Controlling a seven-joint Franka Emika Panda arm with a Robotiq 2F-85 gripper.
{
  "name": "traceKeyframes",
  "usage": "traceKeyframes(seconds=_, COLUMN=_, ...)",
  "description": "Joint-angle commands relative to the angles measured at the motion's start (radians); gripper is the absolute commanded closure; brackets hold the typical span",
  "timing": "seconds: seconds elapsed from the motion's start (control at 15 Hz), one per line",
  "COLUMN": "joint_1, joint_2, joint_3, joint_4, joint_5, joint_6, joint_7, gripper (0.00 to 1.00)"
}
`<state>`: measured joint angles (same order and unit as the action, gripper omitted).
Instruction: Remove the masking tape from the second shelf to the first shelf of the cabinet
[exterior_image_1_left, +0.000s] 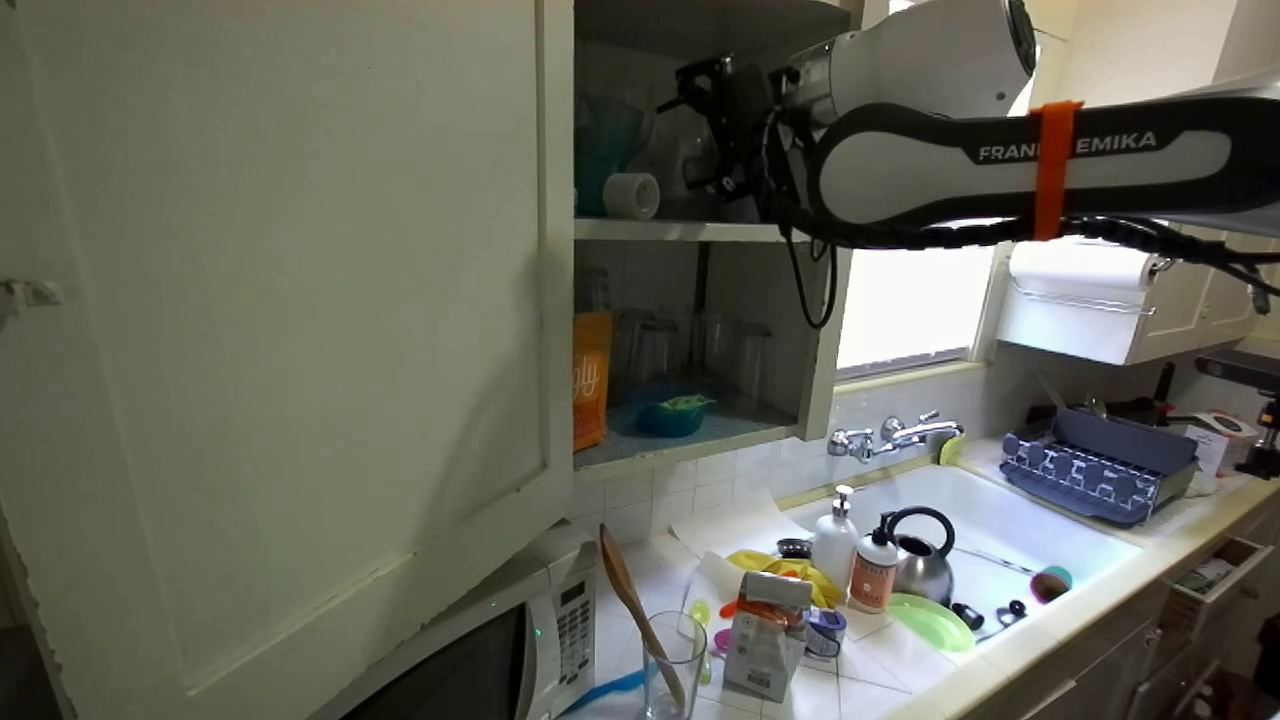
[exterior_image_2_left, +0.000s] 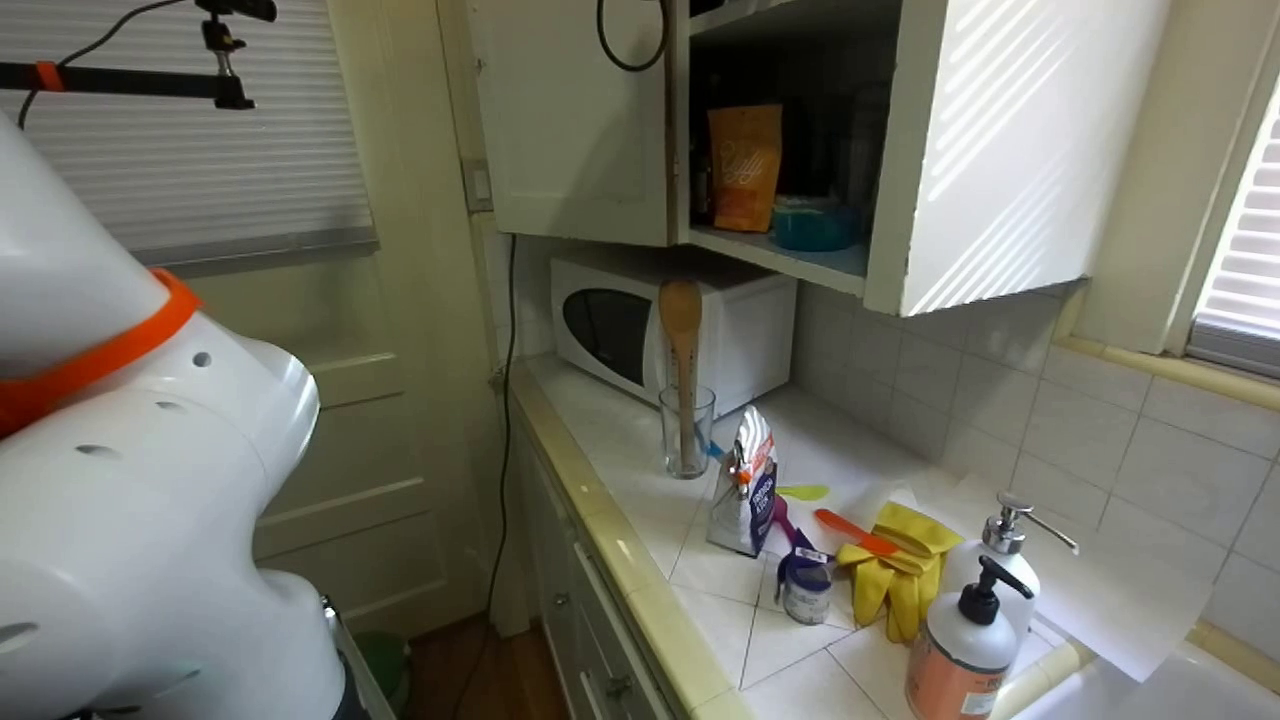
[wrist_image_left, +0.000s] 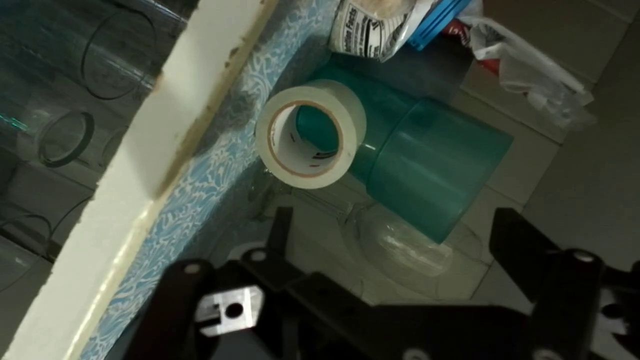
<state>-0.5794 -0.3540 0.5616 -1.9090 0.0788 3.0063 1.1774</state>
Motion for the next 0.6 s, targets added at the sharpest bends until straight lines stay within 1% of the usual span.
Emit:
traceKeyframes(seconds=0.0, joint_1=0.000, joint_2=0.000, joint_3=0.000, joint_4=0.000, joint_5=0.000, joint_6=0.000, joint_7=0.000, gripper=0.00)
traceKeyframes(seconds=0.13, joint_1=0.000, joint_2=0.000, joint_3=0.000, joint_4=0.000, joint_5=0.000, joint_6=0.000, joint_7=0.000, gripper=0.00)
traceKeyframes(seconds=0.53, joint_1=-0.008, joint_2=0.034, joint_3=0.028, joint_4=0.003, joint_5=-0.016, joint_6=-0.014, joint_7=0.002, gripper=0.00)
